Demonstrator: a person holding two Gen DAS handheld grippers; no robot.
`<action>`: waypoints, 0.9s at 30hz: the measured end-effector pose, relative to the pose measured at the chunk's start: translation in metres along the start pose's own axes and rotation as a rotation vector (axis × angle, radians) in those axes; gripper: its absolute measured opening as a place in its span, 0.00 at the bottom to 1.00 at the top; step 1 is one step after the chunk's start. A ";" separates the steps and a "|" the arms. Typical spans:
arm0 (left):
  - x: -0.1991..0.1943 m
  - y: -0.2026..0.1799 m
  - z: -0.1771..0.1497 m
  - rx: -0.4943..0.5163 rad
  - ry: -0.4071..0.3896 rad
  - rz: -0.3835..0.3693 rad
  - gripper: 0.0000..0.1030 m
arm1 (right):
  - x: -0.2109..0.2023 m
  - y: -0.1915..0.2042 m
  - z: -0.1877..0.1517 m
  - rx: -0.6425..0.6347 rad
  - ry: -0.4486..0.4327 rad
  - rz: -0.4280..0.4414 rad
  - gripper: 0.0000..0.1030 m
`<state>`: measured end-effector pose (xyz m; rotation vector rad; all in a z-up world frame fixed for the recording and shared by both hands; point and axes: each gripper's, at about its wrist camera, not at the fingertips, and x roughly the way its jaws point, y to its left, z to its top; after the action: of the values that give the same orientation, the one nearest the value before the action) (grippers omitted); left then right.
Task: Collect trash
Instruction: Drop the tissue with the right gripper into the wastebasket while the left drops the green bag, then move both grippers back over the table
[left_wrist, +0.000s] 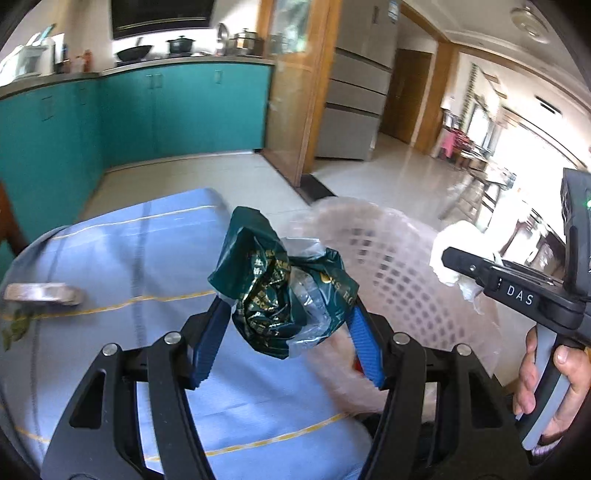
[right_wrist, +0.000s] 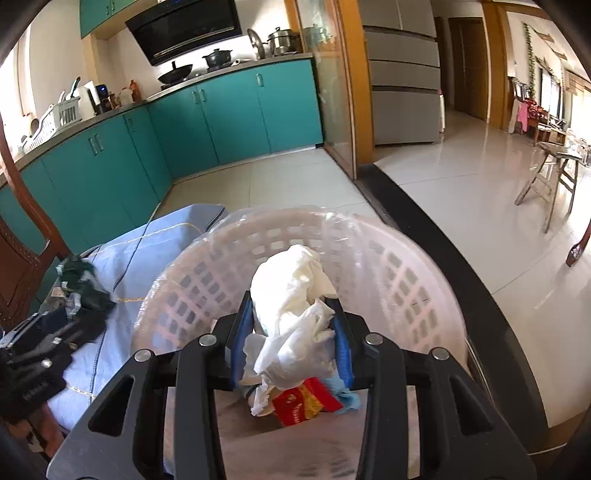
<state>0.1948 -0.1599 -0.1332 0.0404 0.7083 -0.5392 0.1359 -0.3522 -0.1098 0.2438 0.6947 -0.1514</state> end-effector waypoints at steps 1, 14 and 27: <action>0.004 -0.008 0.000 0.011 0.003 -0.023 0.62 | -0.002 -0.004 0.000 0.011 -0.006 0.000 0.38; 0.022 -0.030 0.000 0.069 0.002 -0.003 0.83 | -0.001 -0.010 0.002 0.038 0.004 0.016 0.47; -0.023 0.048 -0.003 0.004 -0.009 0.333 0.83 | 0.006 0.045 0.008 -0.022 -0.018 0.110 0.62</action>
<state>0.2014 -0.1075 -0.1278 0.1566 0.6751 -0.2219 0.1551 -0.3114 -0.0995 0.2588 0.6629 -0.0409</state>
